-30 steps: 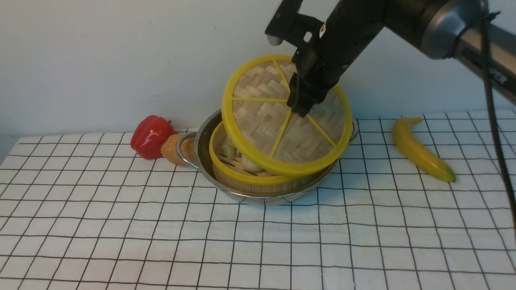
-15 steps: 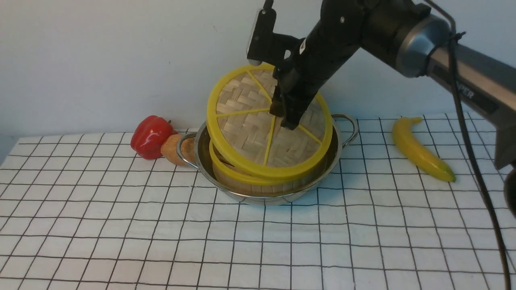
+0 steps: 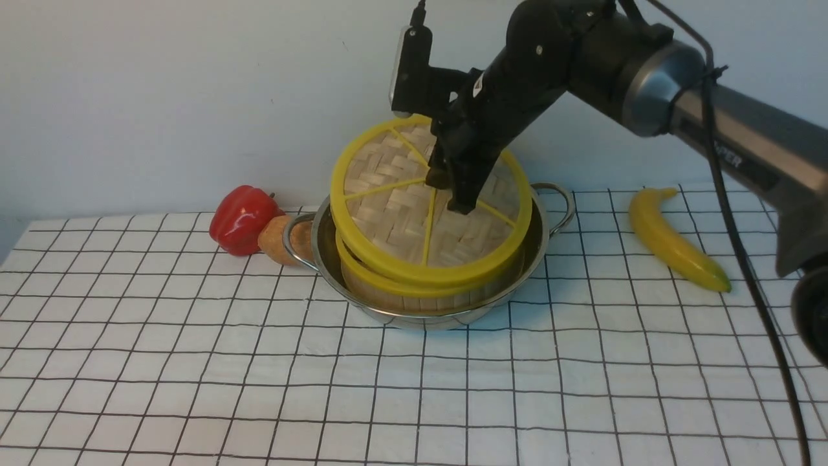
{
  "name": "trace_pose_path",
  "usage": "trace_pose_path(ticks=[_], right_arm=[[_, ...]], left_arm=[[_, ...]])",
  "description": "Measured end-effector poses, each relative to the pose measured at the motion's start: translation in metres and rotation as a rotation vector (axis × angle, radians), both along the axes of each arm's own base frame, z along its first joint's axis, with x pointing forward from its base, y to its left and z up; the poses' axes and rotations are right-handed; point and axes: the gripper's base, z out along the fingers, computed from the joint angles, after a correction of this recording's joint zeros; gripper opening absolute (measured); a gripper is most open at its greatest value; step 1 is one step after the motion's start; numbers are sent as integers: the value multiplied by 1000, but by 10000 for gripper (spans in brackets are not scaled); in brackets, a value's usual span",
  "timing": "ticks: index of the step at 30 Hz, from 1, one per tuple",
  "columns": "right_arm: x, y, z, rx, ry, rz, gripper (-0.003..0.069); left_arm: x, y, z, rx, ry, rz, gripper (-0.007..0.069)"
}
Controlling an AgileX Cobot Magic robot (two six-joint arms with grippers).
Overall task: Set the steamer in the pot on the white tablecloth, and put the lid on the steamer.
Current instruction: 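Place the bamboo steamer lid onto the steamer basket in the pot with the right gripper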
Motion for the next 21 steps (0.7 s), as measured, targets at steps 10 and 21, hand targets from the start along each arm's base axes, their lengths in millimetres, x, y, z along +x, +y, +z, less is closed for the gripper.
trace_pose_path(ticks=[10, 21], right_arm=[[2, 2, -4, -10, -19, 22, 148], [8, 4, -18, -18, -31, 23, 148]], left_arm=[[0, 0, 0, 0, 0, 0, 243], [0, 0, 0, 0, 0, 0, 243]])
